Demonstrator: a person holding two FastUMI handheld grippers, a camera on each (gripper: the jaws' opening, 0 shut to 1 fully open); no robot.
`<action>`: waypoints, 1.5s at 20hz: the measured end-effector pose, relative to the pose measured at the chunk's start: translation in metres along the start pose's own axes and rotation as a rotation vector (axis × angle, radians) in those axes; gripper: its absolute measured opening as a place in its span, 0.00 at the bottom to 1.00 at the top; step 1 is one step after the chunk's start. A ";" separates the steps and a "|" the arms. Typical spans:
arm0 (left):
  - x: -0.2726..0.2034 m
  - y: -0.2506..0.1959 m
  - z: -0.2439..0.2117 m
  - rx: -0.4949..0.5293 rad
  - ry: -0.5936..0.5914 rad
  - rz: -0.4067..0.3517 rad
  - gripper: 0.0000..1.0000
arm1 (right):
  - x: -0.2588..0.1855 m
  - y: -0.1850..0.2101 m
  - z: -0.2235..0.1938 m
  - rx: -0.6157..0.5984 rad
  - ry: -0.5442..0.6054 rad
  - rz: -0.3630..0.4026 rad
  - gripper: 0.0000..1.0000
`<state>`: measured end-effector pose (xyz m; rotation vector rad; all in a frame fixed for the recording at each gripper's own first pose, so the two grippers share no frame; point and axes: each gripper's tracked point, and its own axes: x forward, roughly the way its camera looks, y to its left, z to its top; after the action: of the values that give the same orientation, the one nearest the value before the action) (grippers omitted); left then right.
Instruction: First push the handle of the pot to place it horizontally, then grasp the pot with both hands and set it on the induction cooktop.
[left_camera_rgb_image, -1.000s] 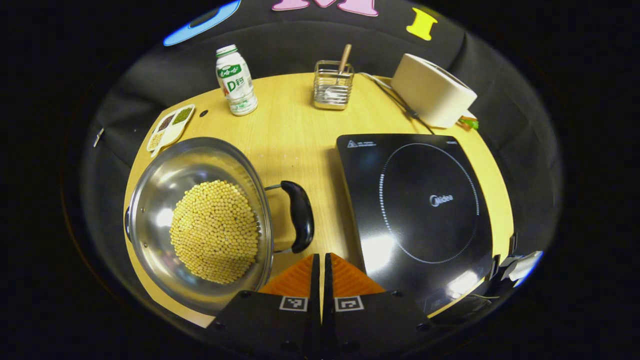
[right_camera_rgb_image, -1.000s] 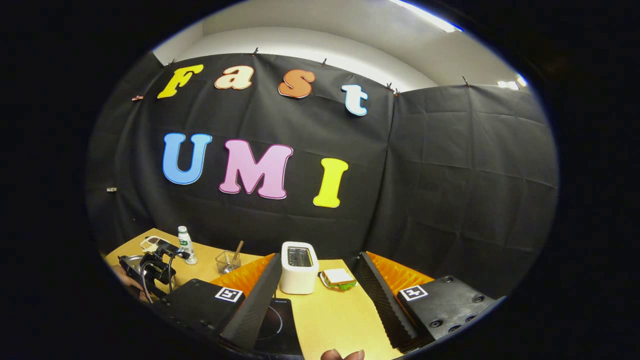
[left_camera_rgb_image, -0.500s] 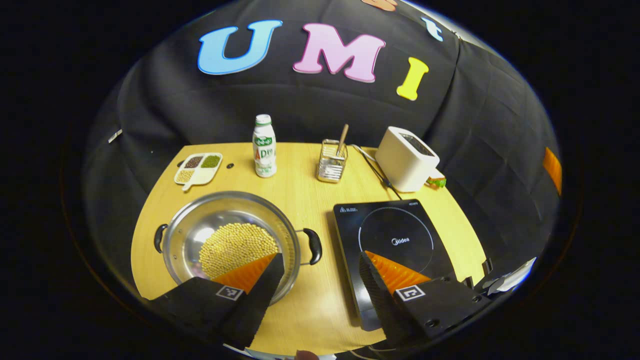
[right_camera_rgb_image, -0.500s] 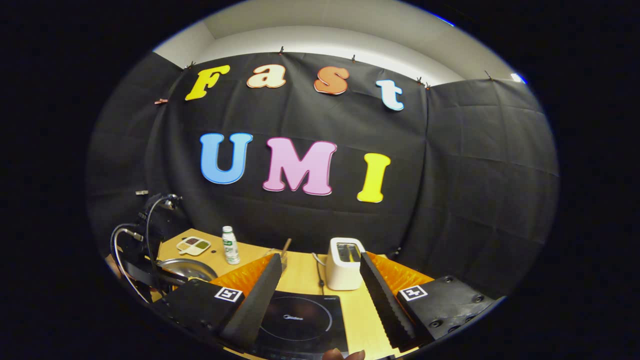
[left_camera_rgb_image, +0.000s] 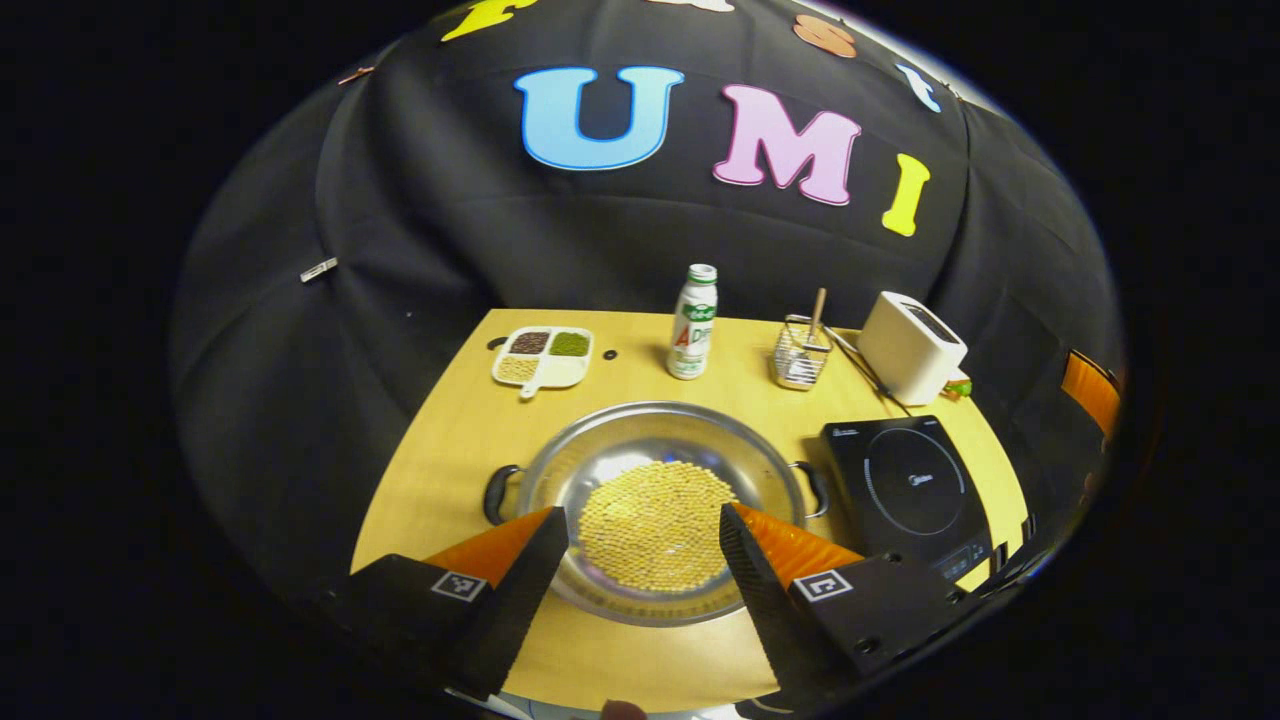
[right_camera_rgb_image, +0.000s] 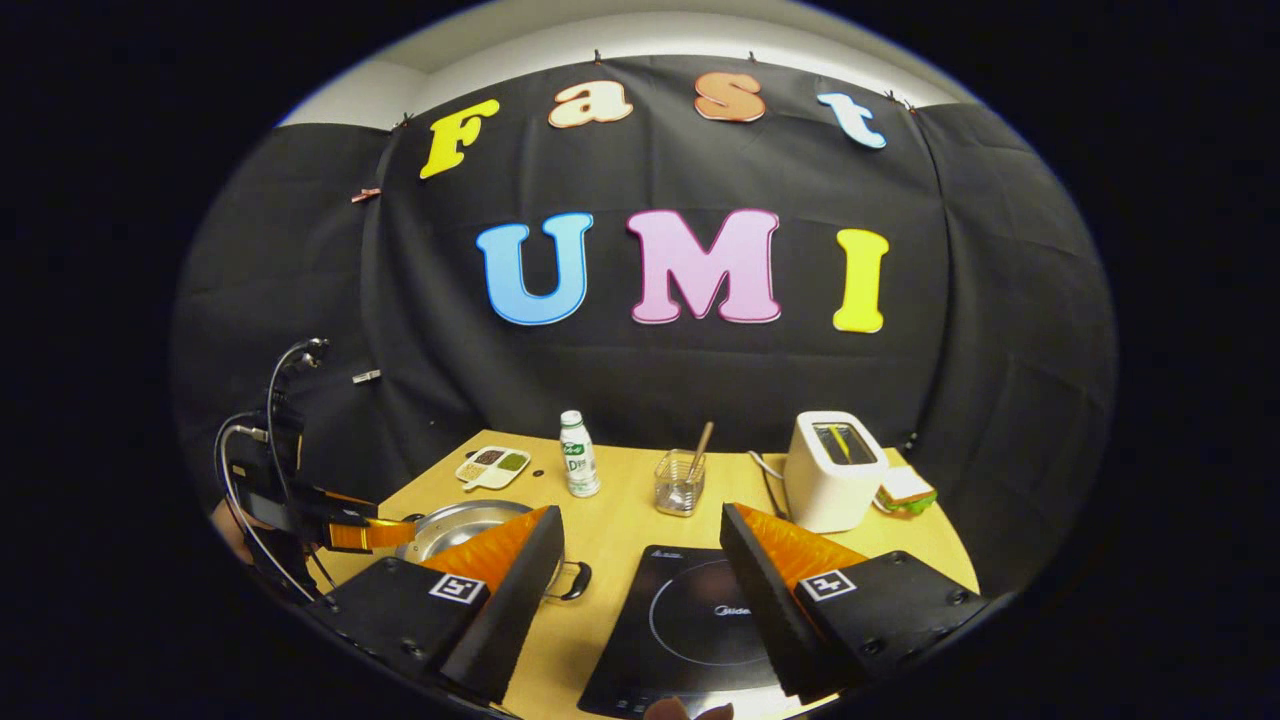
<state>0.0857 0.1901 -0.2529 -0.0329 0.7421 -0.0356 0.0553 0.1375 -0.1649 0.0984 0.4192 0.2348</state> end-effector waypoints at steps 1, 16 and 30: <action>0.002 0.013 -0.002 -0.002 0.007 0.009 0.95 | 0.011 0.008 -0.008 0.005 0.021 0.009 0.98; 0.125 0.094 -0.050 -0.030 0.213 0.015 0.95 | 0.139 0.056 -0.165 0.082 0.458 0.034 0.99; 0.159 0.100 -0.074 -0.073 0.266 0.011 0.67 | 0.188 0.068 -0.254 0.105 0.680 -0.025 0.66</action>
<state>0.1548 0.2813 -0.4191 -0.0950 1.0094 -0.0026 0.1030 0.2614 -0.4592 0.1153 1.1097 0.2173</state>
